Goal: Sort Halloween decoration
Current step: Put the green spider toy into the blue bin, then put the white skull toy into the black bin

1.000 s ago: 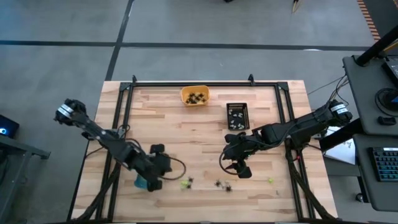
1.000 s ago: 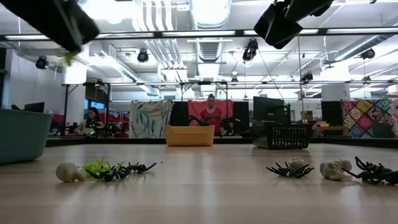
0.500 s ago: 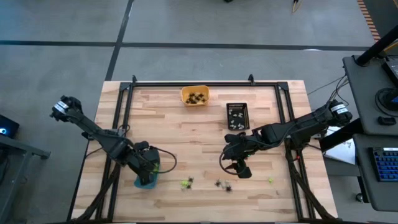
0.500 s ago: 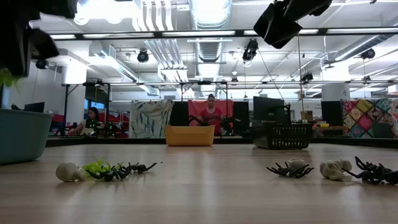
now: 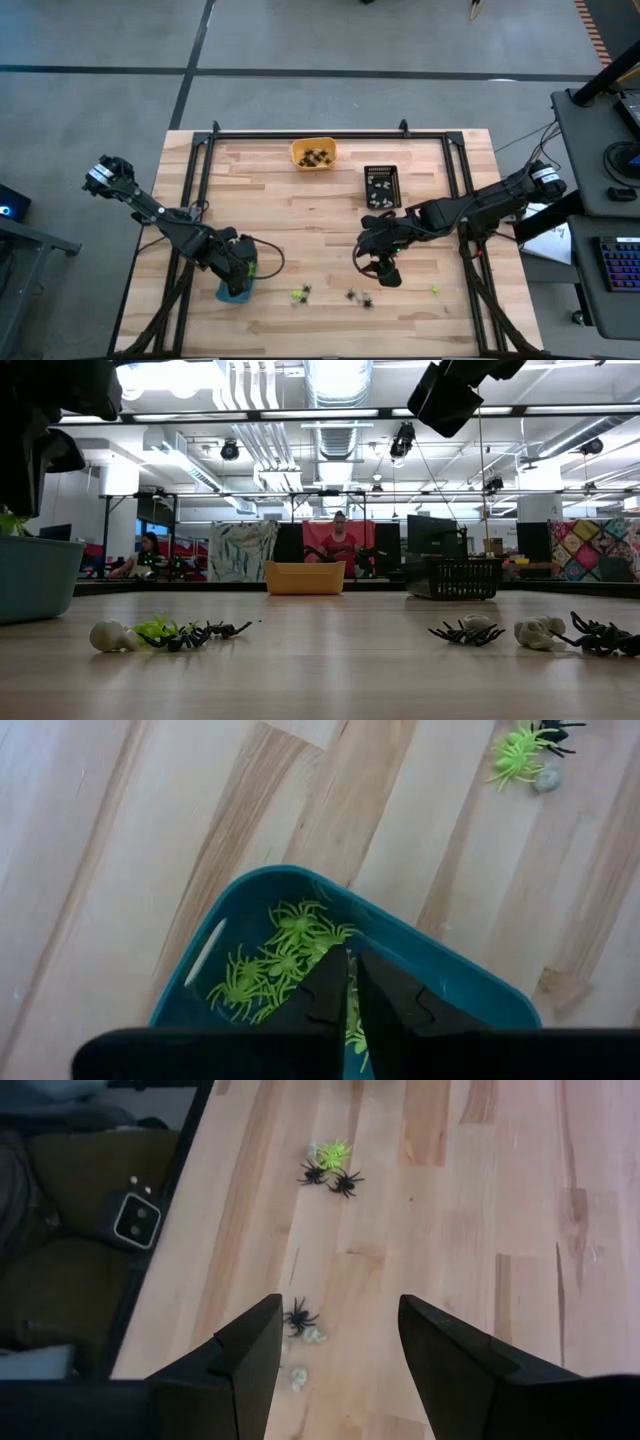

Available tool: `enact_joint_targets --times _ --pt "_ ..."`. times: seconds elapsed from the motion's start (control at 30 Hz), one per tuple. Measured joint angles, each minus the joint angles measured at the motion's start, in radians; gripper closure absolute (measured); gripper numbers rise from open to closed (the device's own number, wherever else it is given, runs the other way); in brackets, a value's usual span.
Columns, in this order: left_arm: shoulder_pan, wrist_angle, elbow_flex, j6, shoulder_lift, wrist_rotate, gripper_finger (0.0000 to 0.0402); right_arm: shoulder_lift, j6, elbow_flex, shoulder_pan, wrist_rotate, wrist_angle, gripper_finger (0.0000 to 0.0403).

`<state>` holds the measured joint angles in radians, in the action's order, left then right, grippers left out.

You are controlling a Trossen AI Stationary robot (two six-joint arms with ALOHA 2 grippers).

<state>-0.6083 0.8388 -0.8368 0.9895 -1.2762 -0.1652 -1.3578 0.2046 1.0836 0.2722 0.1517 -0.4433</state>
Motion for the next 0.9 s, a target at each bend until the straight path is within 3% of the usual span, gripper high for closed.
enact_joint_targets --times 0.37,0.57,0.73,0.9 --pt "0.0 0.0 0.0 0.012 0.0 -0.001 0.0289 0.0 0.024 0.0 0.0 0.0 0.007 0.0209" --pt "0.0 0.0 -0.017 -0.019 0.002 -0.007 0.0265 0.0 0.11 0.005 0.0 0.0 0.008 0.0209" --pt "-0.005 -0.008 -0.087 -0.142 0.002 -0.115 0.0267 0.0 0.265 0.012 -0.001 -0.032 0.007 0.0209" --pt "-0.032 -0.078 -0.158 -0.327 0.002 -0.317 0.027 0.0 0.362 0.013 0.003 -0.048 0.007 0.0209"
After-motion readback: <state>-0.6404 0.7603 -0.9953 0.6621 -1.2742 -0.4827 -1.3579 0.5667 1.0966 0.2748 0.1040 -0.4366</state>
